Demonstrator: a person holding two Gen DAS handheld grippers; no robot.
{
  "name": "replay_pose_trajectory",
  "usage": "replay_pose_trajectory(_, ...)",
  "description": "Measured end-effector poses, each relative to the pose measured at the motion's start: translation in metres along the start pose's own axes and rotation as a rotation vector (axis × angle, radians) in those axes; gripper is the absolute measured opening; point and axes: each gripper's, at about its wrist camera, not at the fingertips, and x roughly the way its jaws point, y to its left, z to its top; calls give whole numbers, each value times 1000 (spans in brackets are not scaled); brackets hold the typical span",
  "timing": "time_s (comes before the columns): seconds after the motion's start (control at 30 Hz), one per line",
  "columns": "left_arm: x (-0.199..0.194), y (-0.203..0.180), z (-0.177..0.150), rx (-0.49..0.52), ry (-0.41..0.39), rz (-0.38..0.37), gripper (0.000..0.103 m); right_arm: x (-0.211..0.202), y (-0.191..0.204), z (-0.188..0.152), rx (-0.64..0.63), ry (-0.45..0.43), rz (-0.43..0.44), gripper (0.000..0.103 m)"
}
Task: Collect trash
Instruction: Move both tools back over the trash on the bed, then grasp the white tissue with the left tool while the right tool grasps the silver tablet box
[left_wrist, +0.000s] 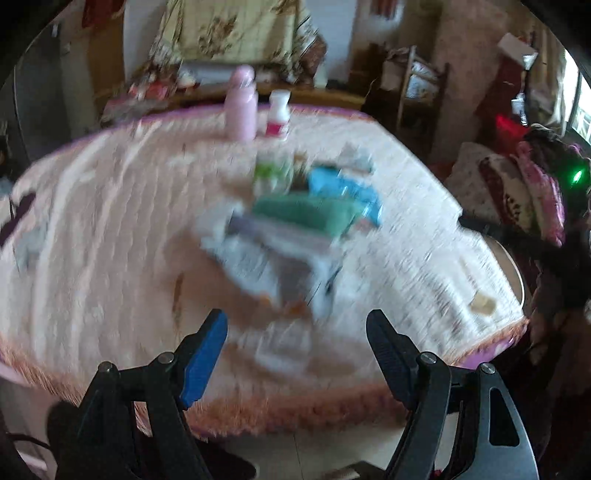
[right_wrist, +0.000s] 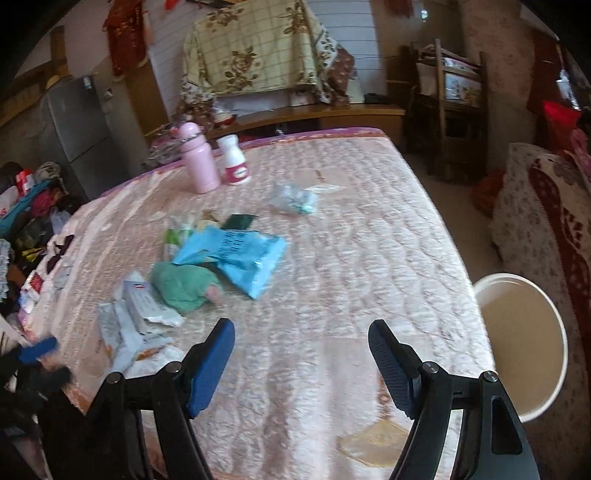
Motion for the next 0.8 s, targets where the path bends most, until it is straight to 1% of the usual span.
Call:
replay_pose_trajectory(0.07, 13, 5, -7, -26, 23, 4, 78, 5, 7, 2, -12, 7, 40, 78)
replay_pose_trajectory(0.17, 30, 9, -11, -64, 15, -8, 78, 15, 22, 4, -40, 36, 92, 78)
replay_pose_trajectory(0.23, 41, 8, -8, -71, 3, -22, 78, 18, 32, 4, -60, 38, 110, 78)
replay_pose_trajectory(0.33, 61, 5, -3, -67, 28, -27, 78, 23, 43, 5, -88, 37, 120, 78)
replay_pose_trajectory(0.37, 66, 5, -3, -64, 40, -37, 71, 25, 45, 7, -95, 37, 124, 78)
replay_pose_trajectory(0.4, 71, 7, -2, -62, 62, -49, 42, 29, 49, 8, -102, 41, 127, 78)
replay_pose_trajectory(0.43, 75, 10, -2, -57, 86, -50, 36, 32, 51, 9, -106, 47, 128, 78)
replay_pose_trajectory(0.47, 72, 13, 0, -35, 77, -50, 26, 35, 53, 11, -110, 57, 131, 78)
replay_pose_trajectory(0.5, 72, 16, 1, -25, 91, -59, 21, 38, 57, 13, -118, 67, 143, 78)
replay_pose_trajectory(0.53, 71, 23, 3, -20, 107, -70, 20, 39, 59, 13, -121, 71, 159, 78)
replay_pose_trajectory(0.57, 68, 29, 3, -23, 104, -60, 19, 41, 63, 14, -126, 75, 183, 78)
replay_pose_trajectory(0.6, 63, 39, 5, -21, 97, -34, 18, 42, 66, 15, -128, 79, 199, 77)
replay_pose_trajectory(0.7, 49, 61, 10, -34, 80, 3, 18, 54, 86, 18, -145, 111, 268, 77)
replay_pose_trajectory(0.77, 42, 80, 14, -54, 86, 15, 18, 60, 100, 17, -164, 130, 295, 73)
replay_pose_trajectory(0.8, 41, 85, 15, -58, 96, 13, 18, 65, 109, 17, -181, 145, 313, 68)
